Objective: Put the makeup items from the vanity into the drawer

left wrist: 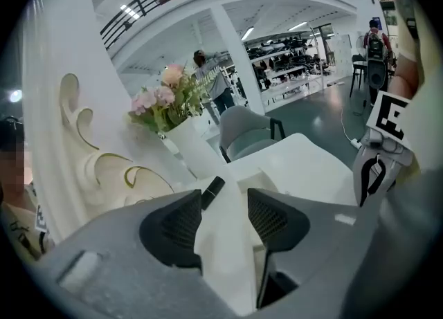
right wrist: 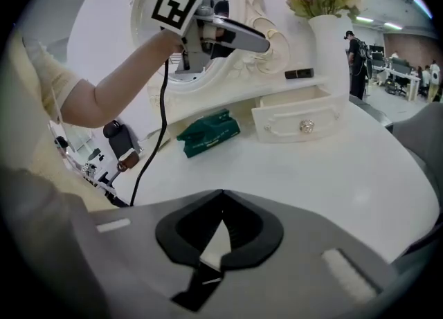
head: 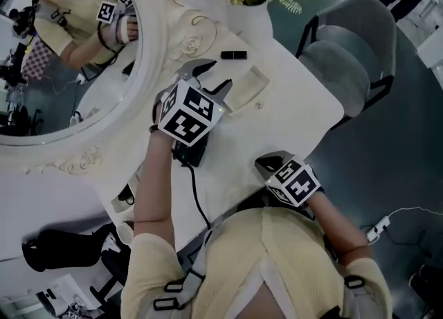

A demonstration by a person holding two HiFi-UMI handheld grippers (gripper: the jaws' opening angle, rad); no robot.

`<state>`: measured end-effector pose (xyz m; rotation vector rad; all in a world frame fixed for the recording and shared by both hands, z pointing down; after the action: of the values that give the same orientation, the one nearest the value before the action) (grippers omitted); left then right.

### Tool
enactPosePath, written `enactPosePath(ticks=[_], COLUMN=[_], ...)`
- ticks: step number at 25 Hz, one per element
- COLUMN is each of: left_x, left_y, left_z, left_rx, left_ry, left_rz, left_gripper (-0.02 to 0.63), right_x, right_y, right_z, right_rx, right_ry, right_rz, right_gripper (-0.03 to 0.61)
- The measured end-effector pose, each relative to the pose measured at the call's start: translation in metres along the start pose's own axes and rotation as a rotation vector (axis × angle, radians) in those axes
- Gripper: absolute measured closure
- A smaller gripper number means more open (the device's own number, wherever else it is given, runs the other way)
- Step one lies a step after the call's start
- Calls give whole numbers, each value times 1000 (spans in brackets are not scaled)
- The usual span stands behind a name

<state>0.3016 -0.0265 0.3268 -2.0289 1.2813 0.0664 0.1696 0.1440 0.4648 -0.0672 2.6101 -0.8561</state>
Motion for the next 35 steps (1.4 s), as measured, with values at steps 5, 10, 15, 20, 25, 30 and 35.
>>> enactPosePath(ticks=[5, 10, 15, 20, 25, 30, 35], left_x=[8, 17, 23, 24, 29, 29, 24], left_y=[-36, -65, -89, -109, -123, -123, -123], left_z=[0, -2, -6, -18, -17, -18, -18], left_rx=[21, 60, 108, 174, 206, 215, 224], left_ry=[-14, -59, -92, -106, -105, -105, -87], left_rz=[-30, -63, -134, -201, -223, -245, -272], left_gripper=[399, 397, 397, 400, 393, 402, 459], right_x=[-16, -29, -39, -45, -48, -47, -47], right_y=[8, 11, 12, 15, 17, 16, 17], right_z=[-1, 1, 1, -3, -9, -12, -11], right_rx=[-16, -23, -22, -17, -6, -5, -5], right_ry=[-27, -43, -50, -63, -78, -84, -85], right_rz=[-21, -19, -11, -7, -8, -4, -5], right_gripper=[577, 577, 577, 577, 577, 577, 577])
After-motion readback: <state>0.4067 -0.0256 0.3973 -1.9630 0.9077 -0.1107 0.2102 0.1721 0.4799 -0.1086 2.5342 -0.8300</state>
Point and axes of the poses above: the fingertips, and each gripper's own axes: y backward along the fingers, x to its left, z out of its top, the point moved 5 cm from there along y, backward along the fingers, and after that the axes turned 9 degrees about -x, right-handed, at the moved point
